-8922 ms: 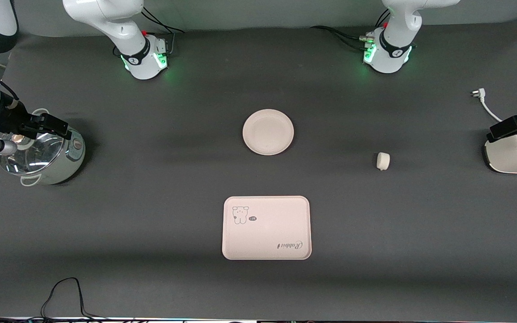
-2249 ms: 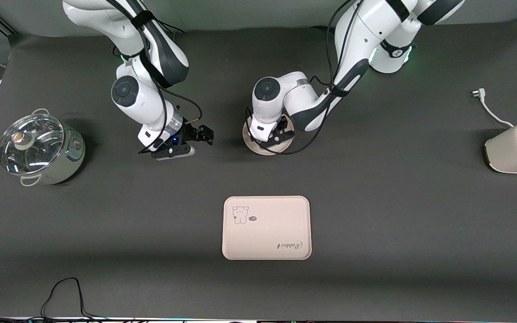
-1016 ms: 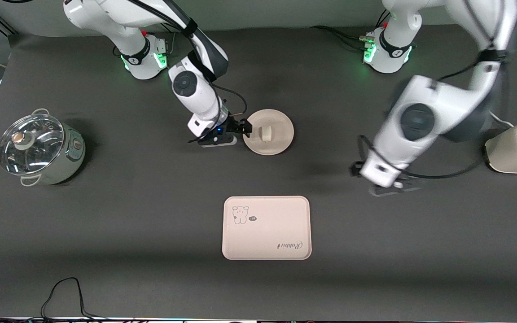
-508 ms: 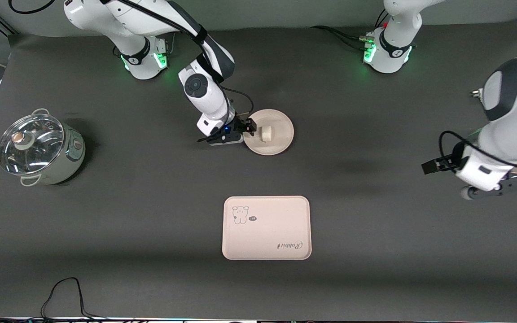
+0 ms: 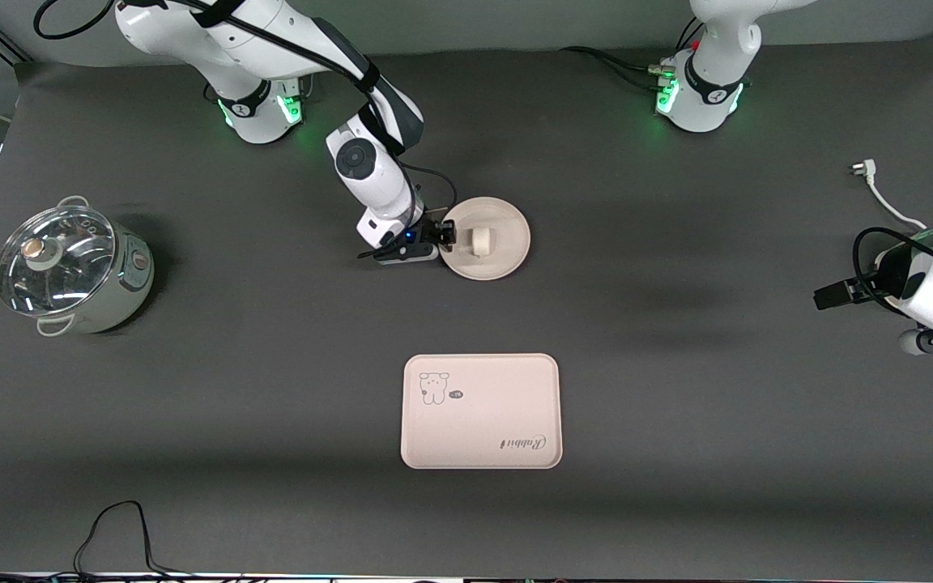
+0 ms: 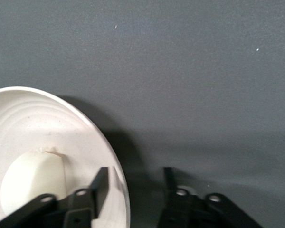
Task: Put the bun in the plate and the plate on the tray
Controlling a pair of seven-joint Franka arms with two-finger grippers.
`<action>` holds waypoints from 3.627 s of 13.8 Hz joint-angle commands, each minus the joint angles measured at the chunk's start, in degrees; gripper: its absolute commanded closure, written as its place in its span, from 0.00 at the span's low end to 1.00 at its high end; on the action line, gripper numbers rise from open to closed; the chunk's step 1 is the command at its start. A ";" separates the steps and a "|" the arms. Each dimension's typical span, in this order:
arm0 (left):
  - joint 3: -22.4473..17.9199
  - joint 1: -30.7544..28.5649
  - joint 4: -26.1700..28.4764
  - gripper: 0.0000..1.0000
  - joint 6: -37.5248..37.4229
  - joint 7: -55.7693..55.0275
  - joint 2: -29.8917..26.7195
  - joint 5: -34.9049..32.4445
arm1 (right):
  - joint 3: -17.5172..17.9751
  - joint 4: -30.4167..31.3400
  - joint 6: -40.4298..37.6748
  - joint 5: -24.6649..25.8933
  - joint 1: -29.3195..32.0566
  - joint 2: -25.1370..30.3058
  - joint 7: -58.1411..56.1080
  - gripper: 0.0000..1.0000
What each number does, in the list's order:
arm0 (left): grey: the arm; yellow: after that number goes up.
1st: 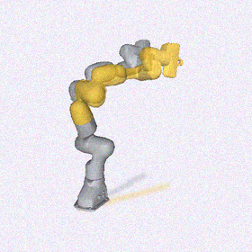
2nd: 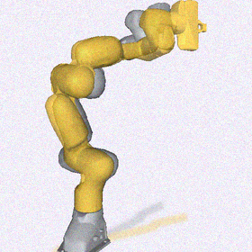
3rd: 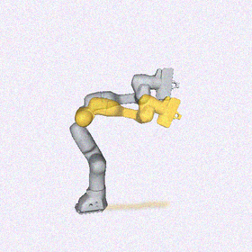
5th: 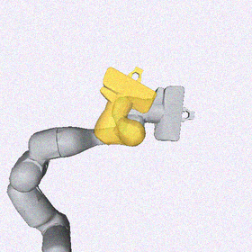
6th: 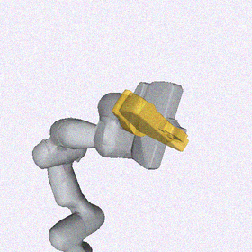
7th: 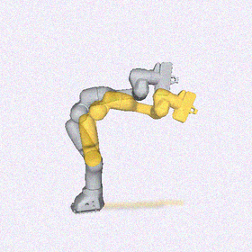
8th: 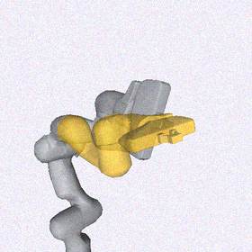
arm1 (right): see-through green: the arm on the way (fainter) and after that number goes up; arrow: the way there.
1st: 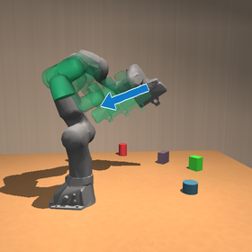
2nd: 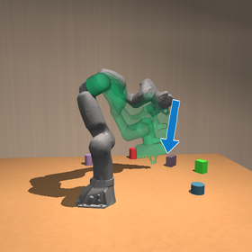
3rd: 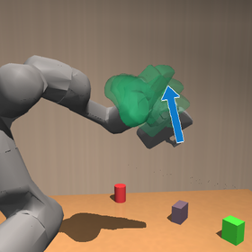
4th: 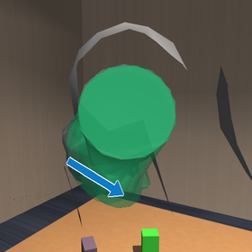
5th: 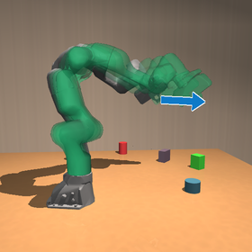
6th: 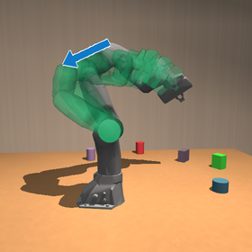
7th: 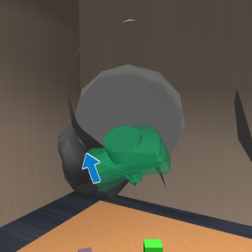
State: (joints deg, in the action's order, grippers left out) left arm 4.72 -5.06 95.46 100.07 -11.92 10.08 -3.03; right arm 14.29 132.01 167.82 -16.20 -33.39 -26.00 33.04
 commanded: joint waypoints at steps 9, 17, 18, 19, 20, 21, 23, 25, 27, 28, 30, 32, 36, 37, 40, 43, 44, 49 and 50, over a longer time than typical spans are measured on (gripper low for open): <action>-12.10 11.03 6.06 0.00 3.29 1.02 -4.81 0.06 | -0.05 -0.62 -2.56 -0.15 -0.09 3.49 3.43 1.00; -10.96 12.00 -2.27 0.00 -3.01 0.41 -2.61 -0.74 | -0.67 -13.07 -12.60 -0.15 5.96 8.25 0.63 1.00; -10.96 12.00 -3.95 0.00 -5.73 0.76 -2.61 -0.74 | -0.75 -16.14 -12.60 -0.23 7.28 6.59 -1.12 1.00; -10.96 11.83 -4.40 0.00 -6.28 0.93 -2.52 -0.74 | -1.28 -19.91 -12.60 -0.23 8.60 4.66 -2.79 1.00; -10.96 11.83 -4.40 0.00 -5.77 0.93 -2.52 -0.74 | -2.33 -23.96 -12.60 -0.23 8.96 2.03 -3.85 1.00; -10.96 11.83 -4.58 0.00 -5.68 0.85 -2.52 -0.57 | -3.90 -28.43 -12.69 -0.15 9.31 -1.22 -4.65 1.00; -10.87 12.26 -5.02 0.00 -5.67 -0.21 -2.18 -0.83 | -4.45 -39.58 -12.60 -0.15 10.88 -10.16 -6.14 1.00; -10.78 12.18 -5.02 0.00 -5.06 -0.03 -1.91 -0.74 | -4.45 -50.31 -12.69 -0.15 11.24 -19.22 -5.80 1.00; -10.78 12.27 -5.02 0.00 -4.45 0.58 -1.56 -0.66 | -4.45 -55.18 -12.69 -0.15 11.16 -25.13 -5.45 1.00; -10.78 12.27 -5.19 0.00 -4.44 0.58 -1.38 -0.66 | -4.45 -55.28 -12.69 -0.15 11.16 -26.29 -5.53 1.00; -10.78 12.18 -5.46 0.00 -4.71 0.58 -1.47 -0.13 | -4.97 -55.20 -12.69 -0.15 11.42 -26.82 -5.80 1.00; -10.78 12.18 -5.46 0.00 -4.71 0.58 -1.47 -0.04 | -5.24 -55.28 -12.69 -0.23 11.51 -29.10 -5.28 1.00; -10.87 11.92 -5.46 0.00 -5.85 0.76 -1.99 -0.13 | -5.24 -55.37 -12.43 -0.32 11.42 -30.08 -5.27 0.08; -10.87 11.83 -5.46 0.00 -5.85 0.76 -2.08 -0.13 | -5.15 -55.46 -12.34 -0.32 11.42 -29.82 -5.27 0.00; -10.87 11.83 -5.46 0.00 -5.59 0.85 -1.91 -0.13 | -5.50 -55.29 -12.95 0.12 11.42 -27.45 -5.36 0.00; -10.87 12.09 -5.46 0.00 -5.67 0.85 -1.65 -0.22 | -6.99 -55.55 -23.54 4.76 11.60 -21.05 -5.36 0.00; -10.87 12.18 -5.46 0.00 -5.59 0.85 -1.56 -0.22 | -8.56 -55.29 -27.07 5.91 11.51 -17.98 -5.71 0.00; -10.87 12.27 -5.28 0.00 -5.59 0.85 -1.47 -0.22 | -14.71 -46.18 -42.73 6.01 11.68 0.64 -13.24 0.00; -10.87 12.27 -5.28 0.00 -5.59 0.85 -1.47 -0.22 | -16.90 -41.36 -44.05 5.74 11.68 5.47 -17.10 0.00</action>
State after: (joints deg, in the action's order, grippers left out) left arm -5.68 6.43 91.14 95.65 -11.40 8.27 -2.99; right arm 0.53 78.91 125.06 -10.42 -21.67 -30.58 22.09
